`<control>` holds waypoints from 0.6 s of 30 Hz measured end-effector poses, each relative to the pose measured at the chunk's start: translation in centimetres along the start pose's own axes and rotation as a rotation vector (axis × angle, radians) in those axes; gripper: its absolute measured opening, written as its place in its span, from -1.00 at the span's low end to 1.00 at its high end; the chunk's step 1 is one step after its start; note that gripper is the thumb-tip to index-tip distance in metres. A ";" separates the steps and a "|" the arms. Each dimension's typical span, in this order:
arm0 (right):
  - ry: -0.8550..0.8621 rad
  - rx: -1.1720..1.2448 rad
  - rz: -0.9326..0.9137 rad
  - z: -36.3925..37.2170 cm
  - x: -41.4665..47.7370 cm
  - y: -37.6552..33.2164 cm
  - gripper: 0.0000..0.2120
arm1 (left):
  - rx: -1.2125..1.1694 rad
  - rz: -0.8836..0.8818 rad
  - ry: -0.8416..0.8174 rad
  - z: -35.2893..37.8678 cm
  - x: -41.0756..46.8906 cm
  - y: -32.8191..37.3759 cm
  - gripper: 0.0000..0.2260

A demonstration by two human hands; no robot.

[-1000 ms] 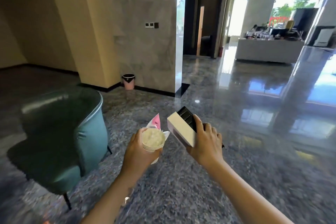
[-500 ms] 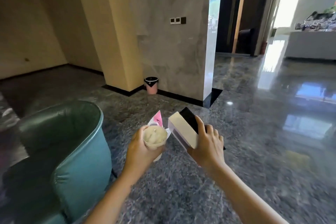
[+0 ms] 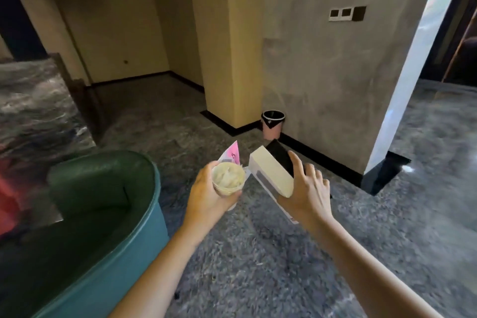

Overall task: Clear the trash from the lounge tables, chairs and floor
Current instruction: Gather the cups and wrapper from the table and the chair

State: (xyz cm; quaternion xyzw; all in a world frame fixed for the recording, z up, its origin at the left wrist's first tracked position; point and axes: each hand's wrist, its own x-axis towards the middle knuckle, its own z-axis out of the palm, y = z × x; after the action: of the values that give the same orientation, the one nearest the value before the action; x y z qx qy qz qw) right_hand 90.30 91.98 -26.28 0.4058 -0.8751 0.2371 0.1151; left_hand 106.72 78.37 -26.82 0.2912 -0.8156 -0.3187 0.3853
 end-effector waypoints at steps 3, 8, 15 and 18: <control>-0.004 0.007 0.009 3.0 10.2 1.8 -0.04 | -0.016 -0.007 -0.019 4.0 10.0 -2.4 -0.44; 0.071 -0.013 0.056 5.7 24.5 6.3 -0.06 | -0.038 0.029 -0.074 10.8 24.9 -3.3 -0.46; 0.077 -0.031 0.120 14.6 44.5 15.5 -0.08 | -0.060 0.058 -0.171 25.0 43.8 -8.1 -0.43; 0.044 -0.019 0.113 19.7 54.0 18.8 -0.06 | -0.064 0.067 -0.167 30.4 52.8 -11.1 -0.44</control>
State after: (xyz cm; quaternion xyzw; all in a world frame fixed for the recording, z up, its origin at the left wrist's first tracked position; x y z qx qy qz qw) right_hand 40.93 57.06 -27.97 0.3494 -0.8960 0.2438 0.1247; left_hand 56.38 42.35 -26.87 0.2237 -0.8435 -0.3546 0.3357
